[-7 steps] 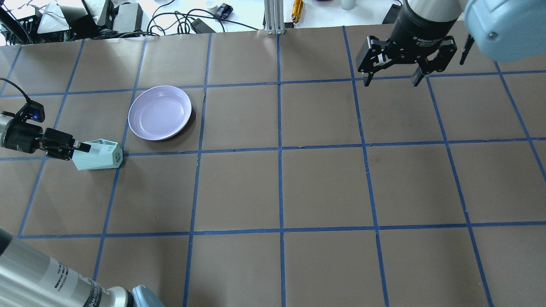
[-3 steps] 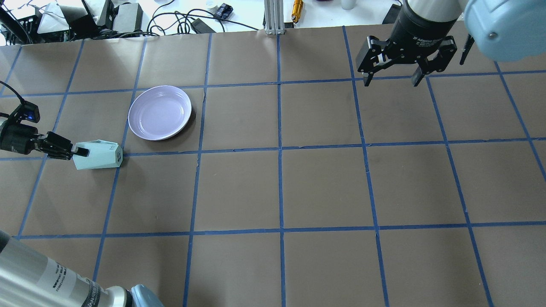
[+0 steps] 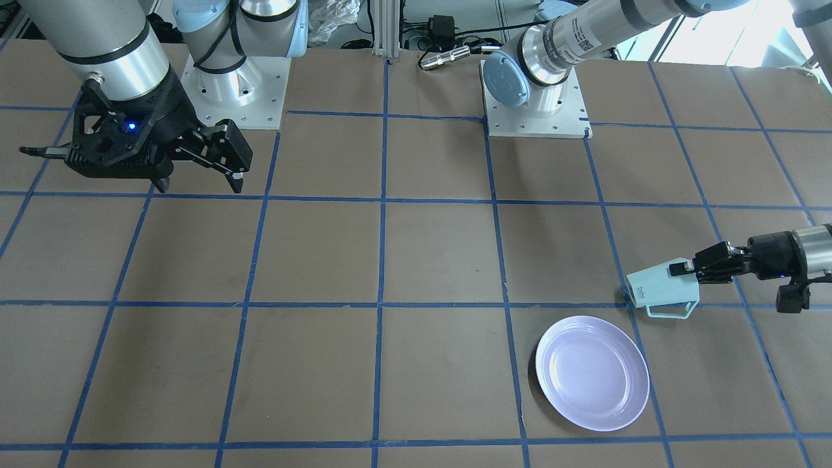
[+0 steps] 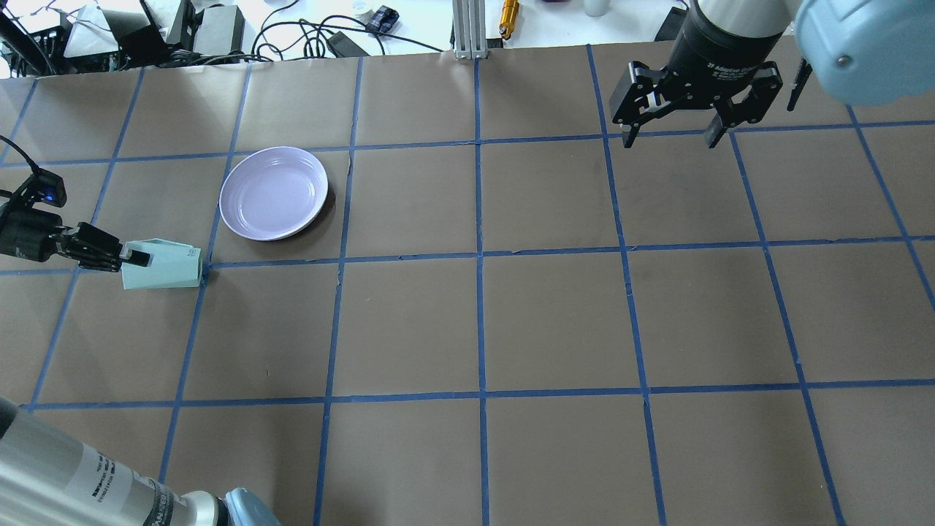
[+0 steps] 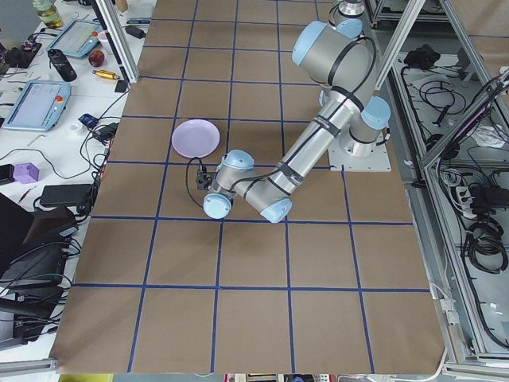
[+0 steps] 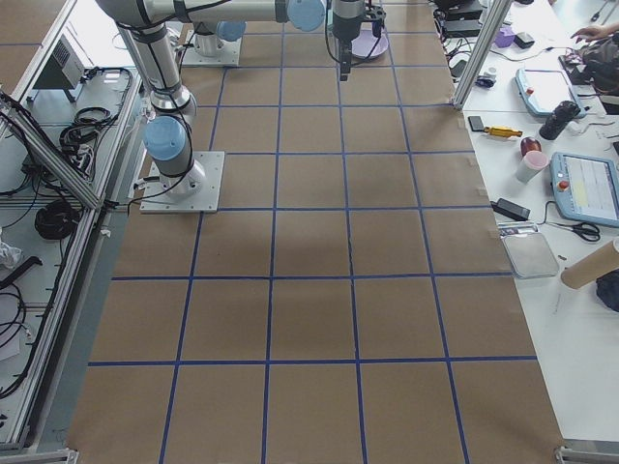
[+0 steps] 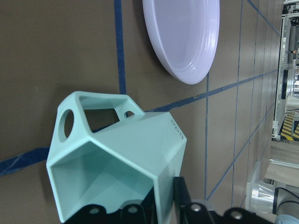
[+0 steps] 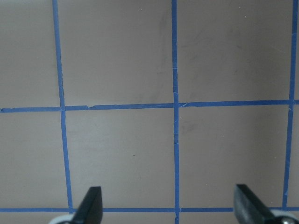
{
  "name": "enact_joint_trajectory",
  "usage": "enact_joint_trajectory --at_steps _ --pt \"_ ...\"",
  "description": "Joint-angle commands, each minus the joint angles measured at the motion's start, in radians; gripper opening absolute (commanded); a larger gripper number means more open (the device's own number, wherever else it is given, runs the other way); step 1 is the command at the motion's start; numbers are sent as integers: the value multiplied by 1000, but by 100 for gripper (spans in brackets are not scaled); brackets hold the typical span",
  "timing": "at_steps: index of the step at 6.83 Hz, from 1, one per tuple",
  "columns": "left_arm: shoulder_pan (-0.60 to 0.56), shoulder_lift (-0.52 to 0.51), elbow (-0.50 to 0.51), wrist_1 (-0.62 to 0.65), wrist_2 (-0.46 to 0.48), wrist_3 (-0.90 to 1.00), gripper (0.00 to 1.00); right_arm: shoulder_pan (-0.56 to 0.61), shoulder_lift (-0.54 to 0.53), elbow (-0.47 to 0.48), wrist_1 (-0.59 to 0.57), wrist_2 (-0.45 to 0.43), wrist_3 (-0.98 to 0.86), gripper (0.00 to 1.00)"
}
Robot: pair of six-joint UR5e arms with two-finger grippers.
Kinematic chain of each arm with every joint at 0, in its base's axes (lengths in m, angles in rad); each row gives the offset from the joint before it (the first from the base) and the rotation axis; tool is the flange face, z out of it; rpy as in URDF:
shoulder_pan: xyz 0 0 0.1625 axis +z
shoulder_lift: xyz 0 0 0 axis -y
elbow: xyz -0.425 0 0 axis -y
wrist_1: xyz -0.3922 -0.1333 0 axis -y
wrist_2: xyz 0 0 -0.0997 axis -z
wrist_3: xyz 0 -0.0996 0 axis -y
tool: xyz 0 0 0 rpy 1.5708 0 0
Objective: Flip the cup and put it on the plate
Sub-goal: 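Lift the mug with the left gripper and rotate it upright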
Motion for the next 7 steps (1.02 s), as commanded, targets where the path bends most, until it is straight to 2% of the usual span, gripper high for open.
enact_joint_trajectory --at_steps 1,3,5,7 --pt "-8 44 41 -77 0 -2 0 0 0 0 0 0 0 100" --pt "-55 106 136 -147 14 -42 0 0 0 0 0 0 0 100" --pt "-196 179 243 -155 144 -285 0 0 0 0 0 0 0 100" --pt "-323 230 253 -103 248 -448 0 0 0 1 0 0 0 100"
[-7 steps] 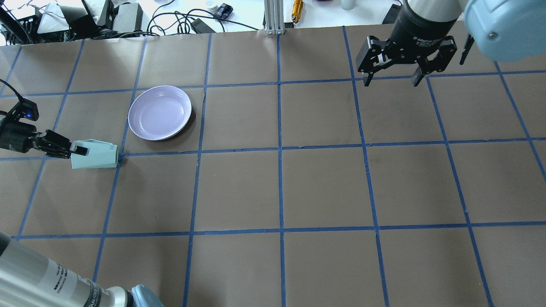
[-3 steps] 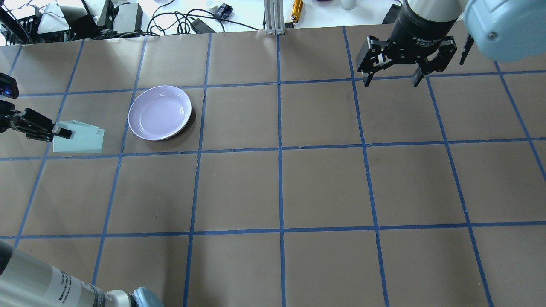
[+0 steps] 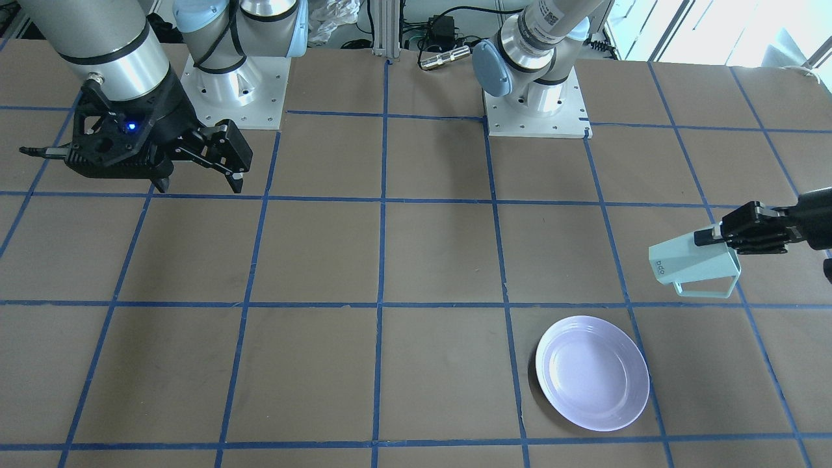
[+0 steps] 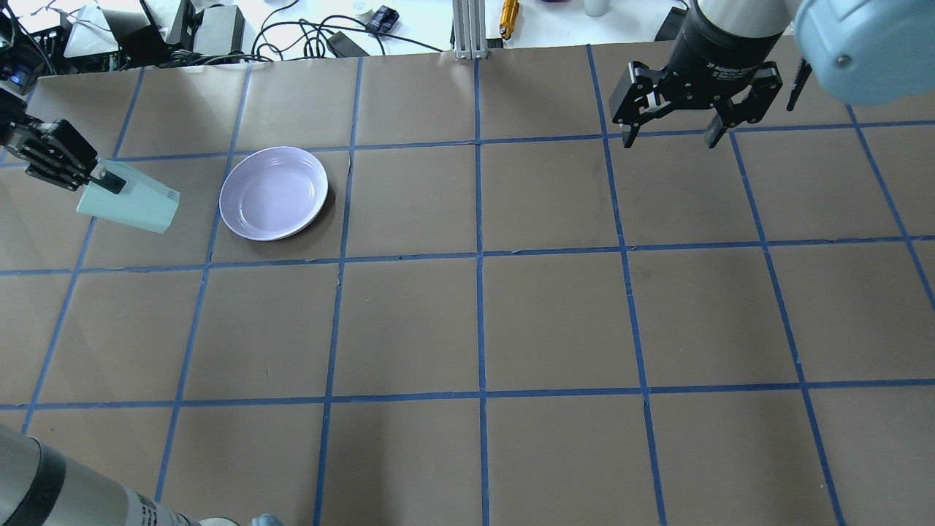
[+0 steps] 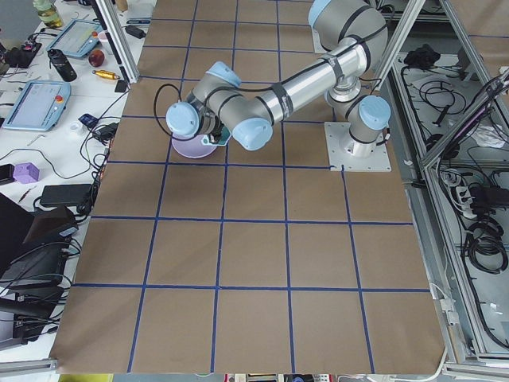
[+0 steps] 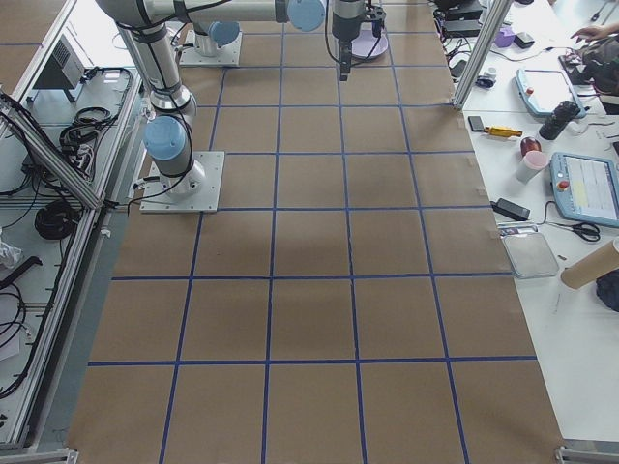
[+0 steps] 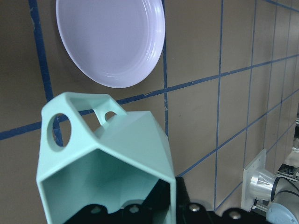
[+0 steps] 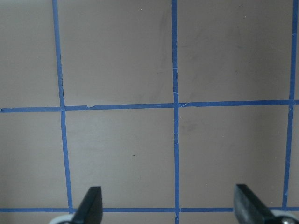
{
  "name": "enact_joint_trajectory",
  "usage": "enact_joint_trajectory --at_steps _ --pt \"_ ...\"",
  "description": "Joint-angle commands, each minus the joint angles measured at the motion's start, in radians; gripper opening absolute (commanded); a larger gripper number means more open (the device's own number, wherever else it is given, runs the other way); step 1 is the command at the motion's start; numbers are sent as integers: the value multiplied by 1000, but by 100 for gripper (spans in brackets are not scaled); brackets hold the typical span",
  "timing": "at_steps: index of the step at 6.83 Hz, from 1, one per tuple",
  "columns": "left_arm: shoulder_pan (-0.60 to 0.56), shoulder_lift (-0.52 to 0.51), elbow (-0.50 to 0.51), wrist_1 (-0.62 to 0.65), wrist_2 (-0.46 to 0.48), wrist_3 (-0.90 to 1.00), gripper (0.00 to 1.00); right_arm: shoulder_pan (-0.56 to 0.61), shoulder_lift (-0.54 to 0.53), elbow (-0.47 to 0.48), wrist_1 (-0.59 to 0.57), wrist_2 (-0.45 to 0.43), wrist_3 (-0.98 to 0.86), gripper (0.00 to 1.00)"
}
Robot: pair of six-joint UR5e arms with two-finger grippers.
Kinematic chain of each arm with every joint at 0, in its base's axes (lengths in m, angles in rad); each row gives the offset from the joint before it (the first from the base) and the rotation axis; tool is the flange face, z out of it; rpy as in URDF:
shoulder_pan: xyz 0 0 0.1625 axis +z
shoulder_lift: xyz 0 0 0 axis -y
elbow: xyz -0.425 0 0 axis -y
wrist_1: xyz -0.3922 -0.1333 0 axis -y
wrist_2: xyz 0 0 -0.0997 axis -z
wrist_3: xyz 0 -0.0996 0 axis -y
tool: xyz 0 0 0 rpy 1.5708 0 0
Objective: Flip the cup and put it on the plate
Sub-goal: 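Lift the mug with the left gripper and rotate it upright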
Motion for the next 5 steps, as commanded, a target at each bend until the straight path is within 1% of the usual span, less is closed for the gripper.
enact_joint_trajectory --at_steps 1,2,3,4,5 --pt "-148 46 -2 90 97 -172 0 0 0 0 0 0 0 100" --pt "-214 51 -10 161 152 -259 0 0 0 0 0 0 0 100" --pt "-271 40 -17 222 221 -300 0 0 0 0 0 0 0 100" --pt "-314 34 -45 306 290 -300 0 0 0 0 0 0 0 100" --pt "-347 25 -97 398 368 -291 0 0 0 0 0 0 0 100"
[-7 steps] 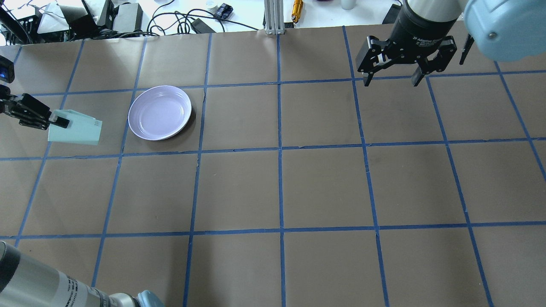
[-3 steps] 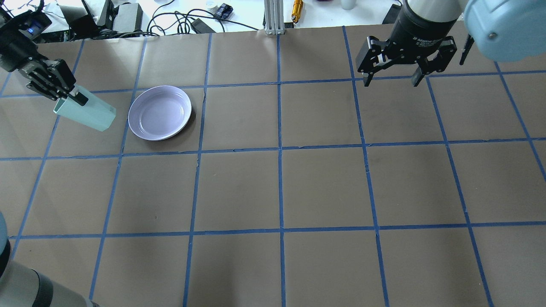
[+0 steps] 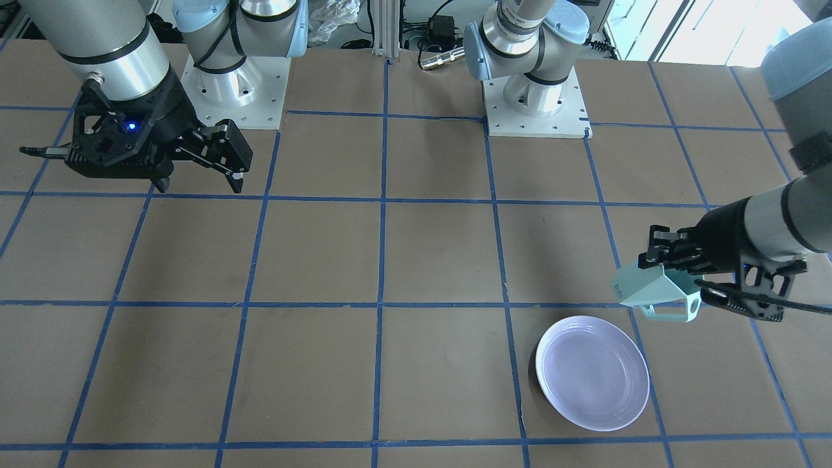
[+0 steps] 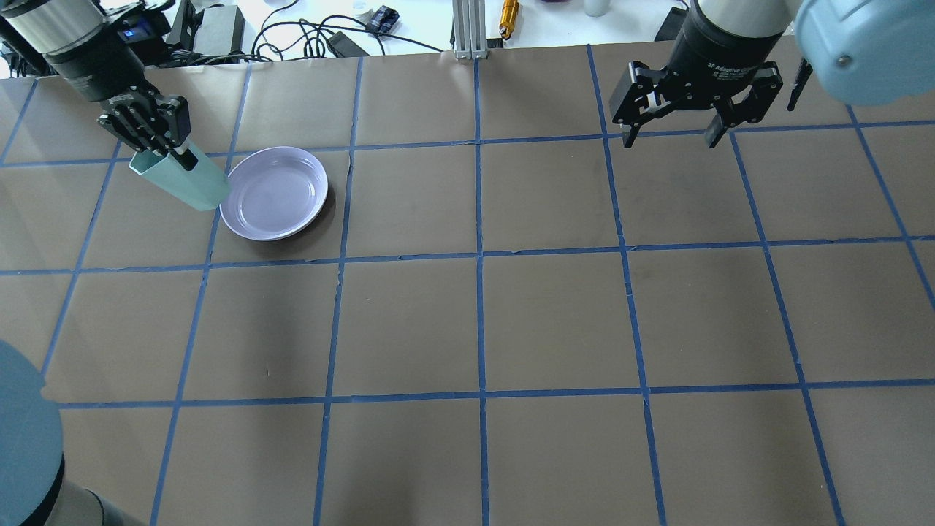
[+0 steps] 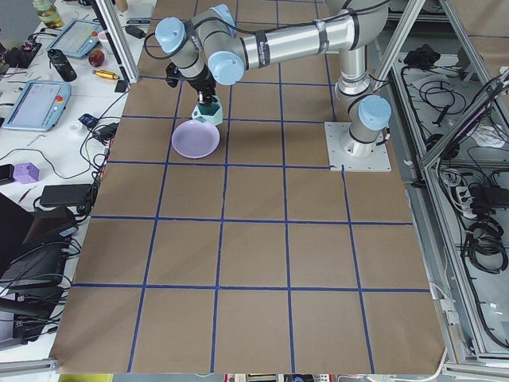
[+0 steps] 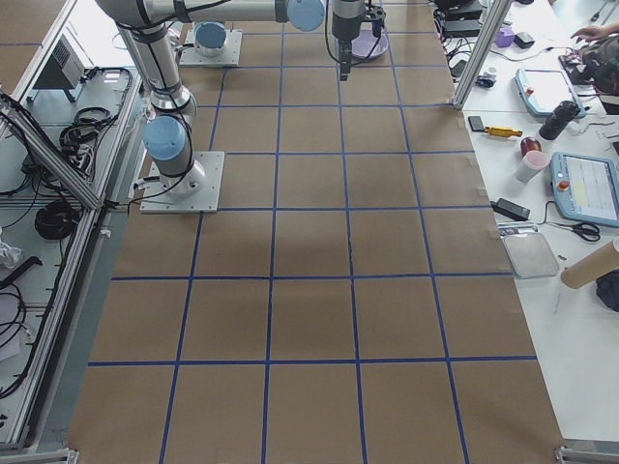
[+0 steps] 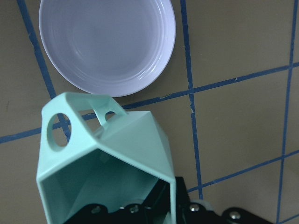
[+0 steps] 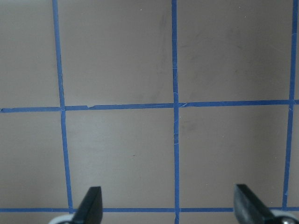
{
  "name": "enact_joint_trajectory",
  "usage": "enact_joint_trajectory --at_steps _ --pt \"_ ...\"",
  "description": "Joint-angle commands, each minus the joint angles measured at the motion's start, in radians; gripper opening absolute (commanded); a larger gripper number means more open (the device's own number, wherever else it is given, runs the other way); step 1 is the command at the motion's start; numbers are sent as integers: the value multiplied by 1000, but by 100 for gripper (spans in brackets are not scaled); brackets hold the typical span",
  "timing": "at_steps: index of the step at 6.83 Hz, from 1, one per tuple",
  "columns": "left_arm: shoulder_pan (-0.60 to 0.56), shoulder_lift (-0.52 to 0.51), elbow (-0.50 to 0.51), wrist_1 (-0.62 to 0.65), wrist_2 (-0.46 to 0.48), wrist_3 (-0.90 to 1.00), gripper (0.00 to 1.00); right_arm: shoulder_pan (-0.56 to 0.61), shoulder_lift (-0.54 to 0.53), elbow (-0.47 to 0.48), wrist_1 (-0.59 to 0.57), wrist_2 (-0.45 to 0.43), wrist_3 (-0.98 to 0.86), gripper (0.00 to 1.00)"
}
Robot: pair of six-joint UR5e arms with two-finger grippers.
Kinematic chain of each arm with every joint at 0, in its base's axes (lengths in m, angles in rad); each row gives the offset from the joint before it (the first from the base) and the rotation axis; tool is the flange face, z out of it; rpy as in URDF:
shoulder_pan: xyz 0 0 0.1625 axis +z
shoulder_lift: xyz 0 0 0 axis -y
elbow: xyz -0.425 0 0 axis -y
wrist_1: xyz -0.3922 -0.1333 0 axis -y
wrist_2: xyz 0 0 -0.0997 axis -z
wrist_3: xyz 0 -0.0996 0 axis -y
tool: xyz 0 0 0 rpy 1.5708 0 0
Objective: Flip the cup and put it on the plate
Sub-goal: 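Carry the upright mug over the white plate and lower it down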
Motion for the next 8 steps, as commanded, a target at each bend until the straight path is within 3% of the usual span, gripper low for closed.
enact_joint_trajectory --at_steps 1,5,8 --pt "-80 -15 -85 199 139 22 0 0 0 0 0 0 0 100" --pt "-196 -90 -188 518 248 98 0 0 0 0 0 0 0 100" --pt "-194 -132 -222 597 241 130 0 0 0 0 0 0 0 100"
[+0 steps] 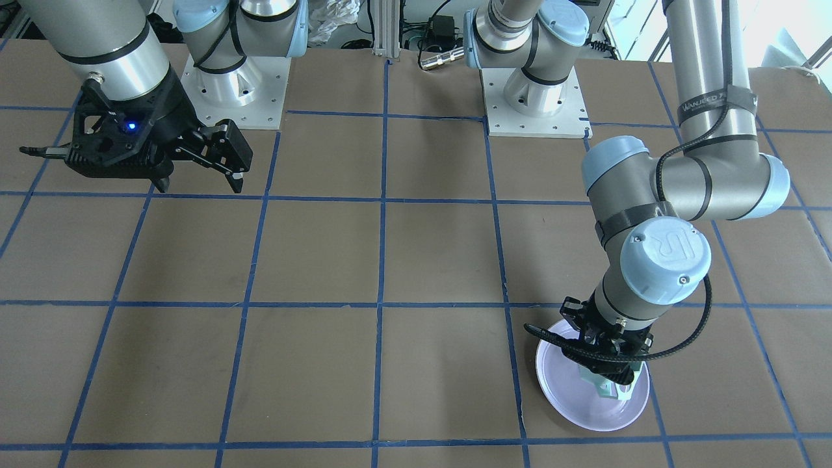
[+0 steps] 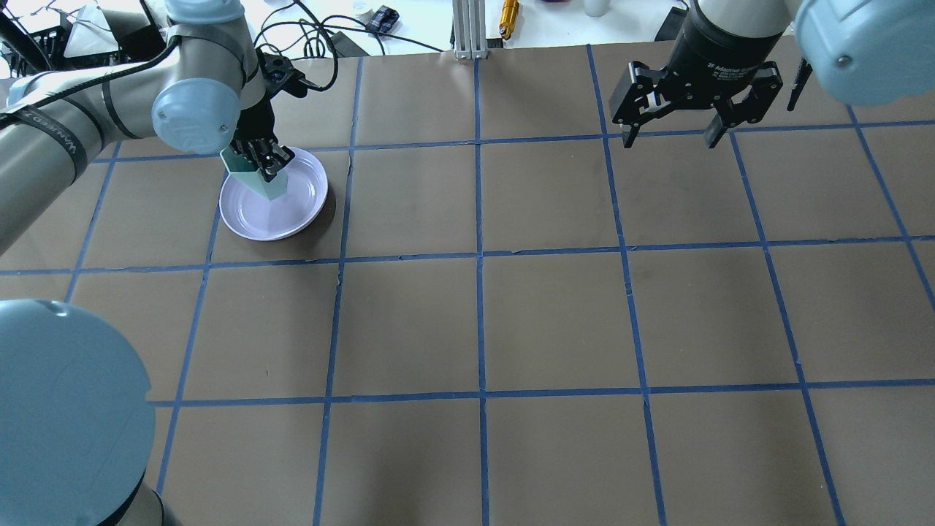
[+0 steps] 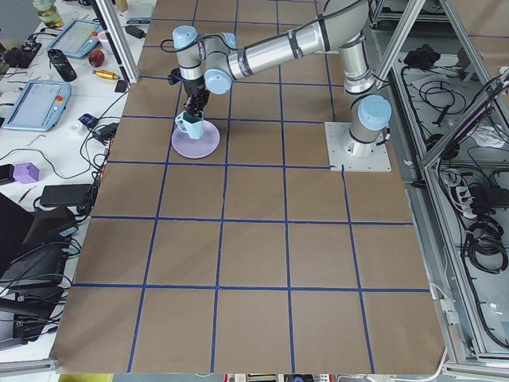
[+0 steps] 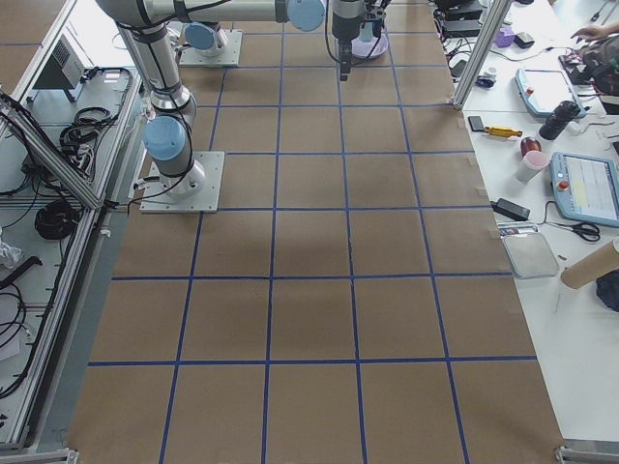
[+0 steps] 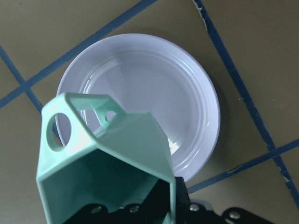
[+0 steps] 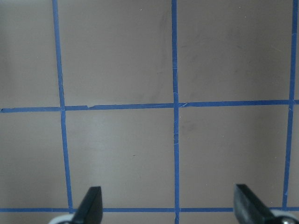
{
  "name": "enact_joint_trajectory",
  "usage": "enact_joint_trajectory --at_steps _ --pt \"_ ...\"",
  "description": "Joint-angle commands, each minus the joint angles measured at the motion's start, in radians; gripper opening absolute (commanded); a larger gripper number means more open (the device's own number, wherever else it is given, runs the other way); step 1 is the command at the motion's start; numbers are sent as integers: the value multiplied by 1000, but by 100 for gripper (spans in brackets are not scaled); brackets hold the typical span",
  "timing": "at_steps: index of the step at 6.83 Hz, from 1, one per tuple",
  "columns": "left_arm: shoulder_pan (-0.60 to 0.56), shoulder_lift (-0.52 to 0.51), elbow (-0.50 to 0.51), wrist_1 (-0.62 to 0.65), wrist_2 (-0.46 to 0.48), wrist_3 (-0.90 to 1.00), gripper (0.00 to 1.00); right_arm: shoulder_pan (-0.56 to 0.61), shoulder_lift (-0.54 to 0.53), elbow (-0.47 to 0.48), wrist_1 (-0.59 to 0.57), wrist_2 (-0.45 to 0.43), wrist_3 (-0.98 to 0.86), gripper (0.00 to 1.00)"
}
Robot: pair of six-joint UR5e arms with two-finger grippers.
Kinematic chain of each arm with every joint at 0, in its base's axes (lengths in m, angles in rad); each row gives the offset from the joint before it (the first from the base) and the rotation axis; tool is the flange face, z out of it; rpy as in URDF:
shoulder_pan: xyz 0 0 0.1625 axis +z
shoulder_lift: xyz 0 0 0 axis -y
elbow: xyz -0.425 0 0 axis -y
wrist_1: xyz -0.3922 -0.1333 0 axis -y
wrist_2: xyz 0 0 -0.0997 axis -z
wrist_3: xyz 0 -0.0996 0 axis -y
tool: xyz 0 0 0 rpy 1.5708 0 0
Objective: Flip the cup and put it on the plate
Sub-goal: 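Carry the upright mug over the white plate and lower it down, then open the left gripper and raise it away from the mug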
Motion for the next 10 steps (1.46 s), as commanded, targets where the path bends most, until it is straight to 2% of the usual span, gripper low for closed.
enact_joint_trajectory --at_steps 1,2,3,4,6,8,9,10 --pt "-1 -24 -7 18 -4 7 0 0 0 0 0 0 0 100" --pt "-1 -29 -9 16 -7 5 0 0 0 0 0 0 0 100" --pt "-1 -39 -9 16 -1 8 41 0 0 0 0 0 0 100" --pt "-1 -47 -12 18 -2 7 99 0 0 0 0 0 0 100" --pt "-11 5 -12 -1 -7 -1 100 0 0 0 0 0 0 100" --pt "-14 126 2 -118 -14 -10 100 0 0 0 0 0 0 100" --pt "-14 194 9 -199 -49 -47 100 0 0 0 0 0 0 100" --pt "-29 251 11 -212 -54 -152 100 0 0 0 0 0 0 100"
